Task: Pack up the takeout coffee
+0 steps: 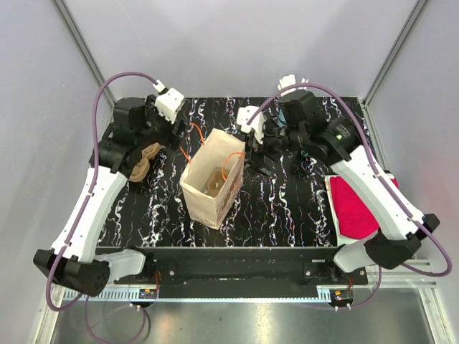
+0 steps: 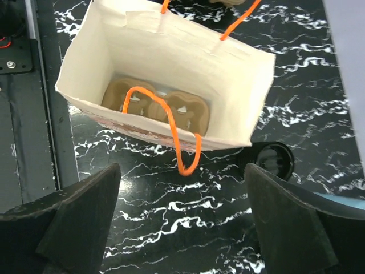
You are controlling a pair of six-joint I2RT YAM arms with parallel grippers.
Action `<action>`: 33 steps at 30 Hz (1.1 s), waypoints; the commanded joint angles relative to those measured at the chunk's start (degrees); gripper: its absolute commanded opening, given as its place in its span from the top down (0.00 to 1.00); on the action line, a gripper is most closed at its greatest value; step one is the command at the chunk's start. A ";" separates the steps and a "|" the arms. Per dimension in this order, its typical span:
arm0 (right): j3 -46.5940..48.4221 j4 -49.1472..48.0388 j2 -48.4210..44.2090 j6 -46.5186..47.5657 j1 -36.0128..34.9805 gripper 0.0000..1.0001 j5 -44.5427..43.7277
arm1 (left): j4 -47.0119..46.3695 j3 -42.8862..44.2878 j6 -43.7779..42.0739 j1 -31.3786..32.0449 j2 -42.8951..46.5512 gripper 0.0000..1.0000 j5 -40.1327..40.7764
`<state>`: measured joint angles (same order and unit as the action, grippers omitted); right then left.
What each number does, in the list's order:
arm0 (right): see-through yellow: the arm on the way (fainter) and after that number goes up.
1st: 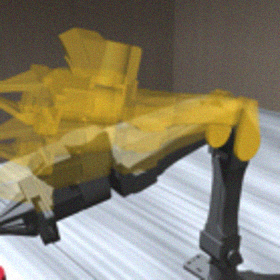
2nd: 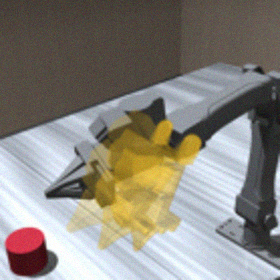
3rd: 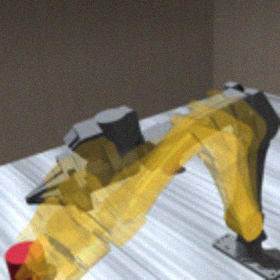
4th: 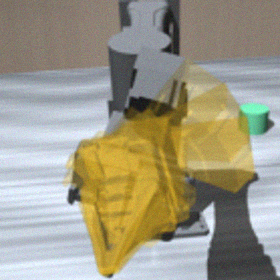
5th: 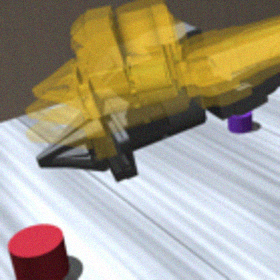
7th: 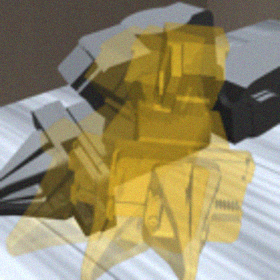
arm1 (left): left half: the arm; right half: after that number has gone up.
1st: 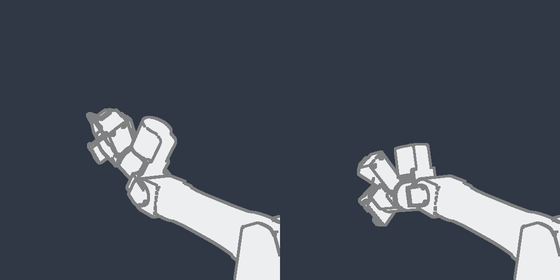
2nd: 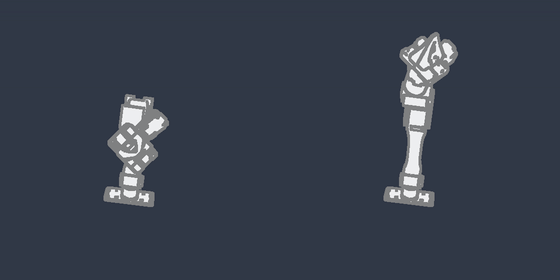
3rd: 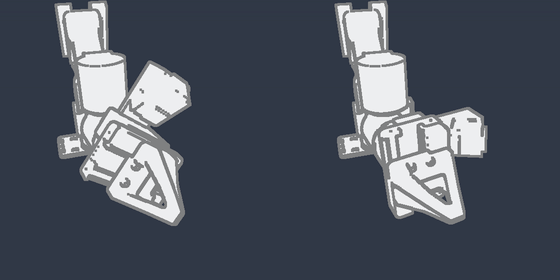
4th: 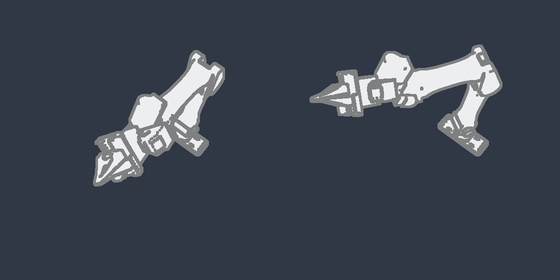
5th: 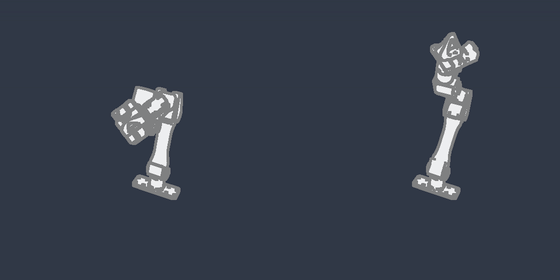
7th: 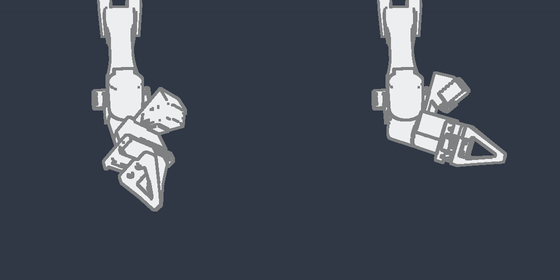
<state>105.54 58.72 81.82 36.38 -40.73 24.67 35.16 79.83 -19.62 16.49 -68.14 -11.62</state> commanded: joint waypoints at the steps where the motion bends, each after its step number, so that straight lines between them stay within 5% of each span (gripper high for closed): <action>1: 2.66 -1.85 2.99 -1.75 -0.05 0.10 4.42 | -0.62 4.01 0.37 -0.14 -1.47 0.26 -2.53; 4: 3.18 -2.38 3.69 -2.45 -0.05 0.28 5.30 | -0.35 4.89 0.28 -0.06 -2.26 0.51 -2.88; 5: 3.36 -2.38 3.96 -2.72 -0.05 0.40 5.65 | -0.35 5.16 0.28 -0.06 -2.52 0.59 -3.23; 6: 4.23 -2.47 4.13 -2.98 -0.05 0.63 6.09 | -0.35 5.42 0.28 -0.14 -2.61 0.73 -3.58; 10: 7.75 -2.82 5.54 -5.61 -0.05 0.94 6.53 | 0.17 9.36 0.54 -0.14 -3.75 0.95 -4.20; 20: 18.21 -3.08 7.74 -10.98 -0.05 1.00 7.41 | 1.23 18.69 2.21 0.03 -5.51 1.00 -6.05; 31: 13.21 -4.66 8.00 -10.72 -0.14 1.00 7.77 | 0.88 19.93 -0.15 -0.05 -5.60 1.00 -4.47; 33: 11.19 -5.36 8.00 -10.80 -0.14 0.94 8.03 | -0.43 16.96 -0.60 0.03 -5.43 0.94 -4.29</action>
<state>118.91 56.62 89.69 26.57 -40.73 31.16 37.82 98.02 -18.79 16.49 -74.00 -16.01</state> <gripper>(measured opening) 0.012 0.012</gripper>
